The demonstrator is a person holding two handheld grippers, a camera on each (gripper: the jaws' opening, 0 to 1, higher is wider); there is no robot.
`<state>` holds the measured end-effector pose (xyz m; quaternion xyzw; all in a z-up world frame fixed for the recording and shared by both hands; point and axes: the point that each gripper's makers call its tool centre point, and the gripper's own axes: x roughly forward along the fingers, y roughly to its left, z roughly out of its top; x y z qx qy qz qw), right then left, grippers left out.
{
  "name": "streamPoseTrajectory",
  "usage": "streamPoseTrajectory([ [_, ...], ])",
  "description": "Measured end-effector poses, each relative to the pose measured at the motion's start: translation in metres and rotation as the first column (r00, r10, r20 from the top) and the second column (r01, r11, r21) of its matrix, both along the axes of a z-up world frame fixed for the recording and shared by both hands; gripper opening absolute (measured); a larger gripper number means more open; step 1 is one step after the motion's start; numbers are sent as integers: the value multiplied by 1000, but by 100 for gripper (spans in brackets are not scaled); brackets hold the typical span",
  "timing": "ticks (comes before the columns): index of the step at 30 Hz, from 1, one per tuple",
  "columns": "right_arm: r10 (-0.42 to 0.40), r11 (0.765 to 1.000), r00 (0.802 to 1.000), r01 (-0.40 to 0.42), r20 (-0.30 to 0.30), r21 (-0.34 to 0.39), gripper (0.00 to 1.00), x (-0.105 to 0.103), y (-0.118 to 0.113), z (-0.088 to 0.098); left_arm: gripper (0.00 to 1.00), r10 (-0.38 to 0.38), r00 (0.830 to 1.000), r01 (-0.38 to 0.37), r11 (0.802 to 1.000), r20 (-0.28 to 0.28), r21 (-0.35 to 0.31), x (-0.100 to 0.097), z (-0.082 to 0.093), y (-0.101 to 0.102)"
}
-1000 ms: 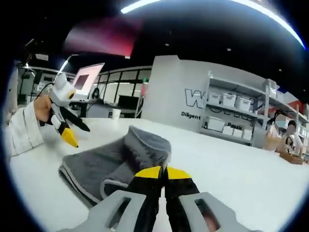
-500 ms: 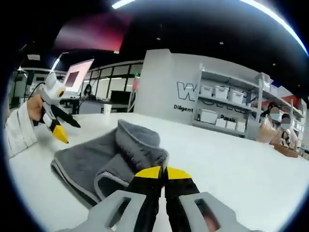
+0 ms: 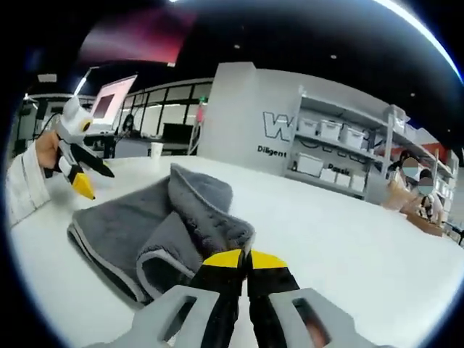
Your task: Open the folded towel by lifting each exposed corner and separating the folded layers until the towel lies flat within the target outline without major curled edges
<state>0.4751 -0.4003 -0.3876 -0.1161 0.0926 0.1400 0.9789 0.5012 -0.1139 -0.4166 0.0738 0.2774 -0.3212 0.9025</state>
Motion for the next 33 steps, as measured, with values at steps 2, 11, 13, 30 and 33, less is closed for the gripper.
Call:
streamPoseTrajectory([
  [2,-6,999,1000,6,-1,-38,0,0,-5,-2,93,-4,1000,4,1000,-1,1,-1,0,-1],
  [11,-1,986,1000,-2,-21,-166,0,-3,-19,-16,93,-4,1000,4,1000,-1,1,-2,0,-1],
  [13,-2,983,1000,-1,-18,-185,0,-3,-19,-16,93,-2,1000,2,1000,-2,-1,-1,0,0],
  [30,-42,974,998,32,-43,-224,0,-6,-45,-25,93,-10,1000,10,1000,4,-1,-1,2,0],
  [33,-54,975,997,41,-57,-219,0,-7,-51,-28,93,-12,1000,12,1000,3,-1,0,2,-1],
])
